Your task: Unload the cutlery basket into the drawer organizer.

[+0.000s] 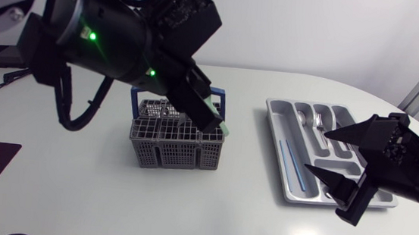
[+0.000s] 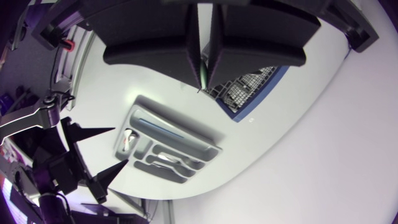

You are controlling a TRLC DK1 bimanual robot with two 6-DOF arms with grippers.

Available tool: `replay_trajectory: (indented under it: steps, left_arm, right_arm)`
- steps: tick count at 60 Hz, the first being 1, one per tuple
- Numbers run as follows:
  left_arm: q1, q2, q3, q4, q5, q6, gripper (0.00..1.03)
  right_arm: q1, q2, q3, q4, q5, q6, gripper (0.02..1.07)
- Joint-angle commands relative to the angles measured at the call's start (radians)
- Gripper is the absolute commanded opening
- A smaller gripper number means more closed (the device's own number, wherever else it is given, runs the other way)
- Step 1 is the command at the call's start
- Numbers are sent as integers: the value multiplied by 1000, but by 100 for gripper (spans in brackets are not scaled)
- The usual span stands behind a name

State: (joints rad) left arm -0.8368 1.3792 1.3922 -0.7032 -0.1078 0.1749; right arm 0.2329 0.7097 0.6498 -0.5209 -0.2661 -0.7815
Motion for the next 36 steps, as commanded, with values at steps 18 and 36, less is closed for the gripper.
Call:
replay_trajectory:
  steps: [18,36]
  left_arm:
    - [180,334,122,-55,485,-126,4]
    - [174,393,172,-53,562,-198,4]
  right_arm:
    - [194,94,71,10,-5,195,84]
    - [243,234,103,84,-4,283,77]
